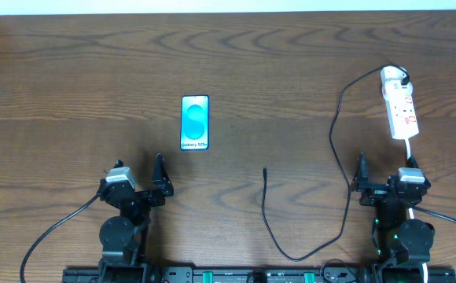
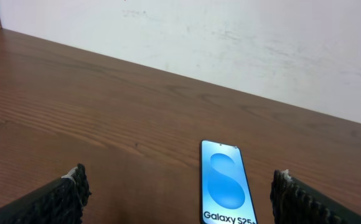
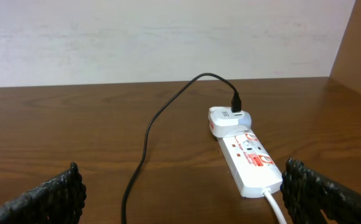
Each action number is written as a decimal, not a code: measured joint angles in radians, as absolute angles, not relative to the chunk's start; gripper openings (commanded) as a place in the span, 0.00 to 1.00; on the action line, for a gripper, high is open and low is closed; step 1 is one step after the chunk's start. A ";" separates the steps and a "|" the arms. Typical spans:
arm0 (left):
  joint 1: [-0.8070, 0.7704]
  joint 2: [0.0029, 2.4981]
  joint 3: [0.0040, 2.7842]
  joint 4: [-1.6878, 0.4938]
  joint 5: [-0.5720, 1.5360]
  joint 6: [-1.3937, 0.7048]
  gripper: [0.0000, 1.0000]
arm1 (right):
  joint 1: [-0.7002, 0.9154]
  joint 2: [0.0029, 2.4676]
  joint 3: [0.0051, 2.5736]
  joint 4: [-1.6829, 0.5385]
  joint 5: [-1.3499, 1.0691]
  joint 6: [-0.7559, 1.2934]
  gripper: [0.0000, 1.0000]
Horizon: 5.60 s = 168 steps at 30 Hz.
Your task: Plug charger to phone and switch on socket
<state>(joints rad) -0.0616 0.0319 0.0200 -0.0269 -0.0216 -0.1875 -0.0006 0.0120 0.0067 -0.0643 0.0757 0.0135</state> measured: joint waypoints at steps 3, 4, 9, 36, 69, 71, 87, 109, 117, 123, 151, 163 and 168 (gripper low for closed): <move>-0.062 0.032 0.020 -0.027 -0.022 -0.187 0.93 | -0.001 0.012 0.007 -0.064 0.076 0.014 0.99; -0.062 0.032 0.020 -0.027 -0.022 -0.187 0.94 | -0.001 0.012 0.007 -0.064 0.076 0.014 0.99; -0.062 0.032 0.020 -0.027 -0.022 -0.187 0.93 | -0.001 0.012 0.007 -0.064 0.076 0.014 0.99; -0.062 0.032 0.020 -0.027 -0.022 -0.187 0.94 | -0.001 0.012 0.007 -0.064 0.076 0.014 0.99; -0.062 0.032 0.020 -0.027 -0.022 -0.187 0.94 | -0.001 0.012 0.007 -0.064 0.075 0.014 0.99; -0.062 0.032 0.020 -0.027 -0.022 -0.187 0.94 | -0.001 0.012 0.007 -0.064 0.076 0.014 0.99; -0.062 0.032 0.020 -0.027 -0.022 -0.187 0.94 | -0.001 0.012 0.007 -0.064 0.075 0.014 0.99; -0.062 0.033 0.085 -0.107 -0.027 -0.155 0.93 | -0.001 0.012 0.007 -0.064 0.076 0.014 0.99; -0.062 0.157 0.312 -0.221 -0.029 -0.096 0.93 | -0.001 0.012 0.007 -0.064 0.075 0.014 0.99; -0.062 0.393 0.509 -0.263 -0.007 -0.046 0.93 | -0.001 0.012 0.007 -0.064 0.075 0.014 0.99; -0.062 1.583 1.357 -0.646 0.130 -0.015 0.94 | -0.001 0.012 0.007 -0.064 0.075 0.014 0.99; -0.091 1.757 1.357 -0.677 0.133 -0.034 0.93 | -0.001 0.012 0.007 -0.064 0.075 0.014 0.99; -0.100 1.765 1.357 -0.675 0.134 -0.046 0.75 | -0.001 0.012 0.007 -0.064 0.075 0.014 0.99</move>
<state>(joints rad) -0.1001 1.7645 1.3571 -0.6750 0.1337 -0.0460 -0.0006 0.0120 0.0067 -0.0639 0.0753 0.0135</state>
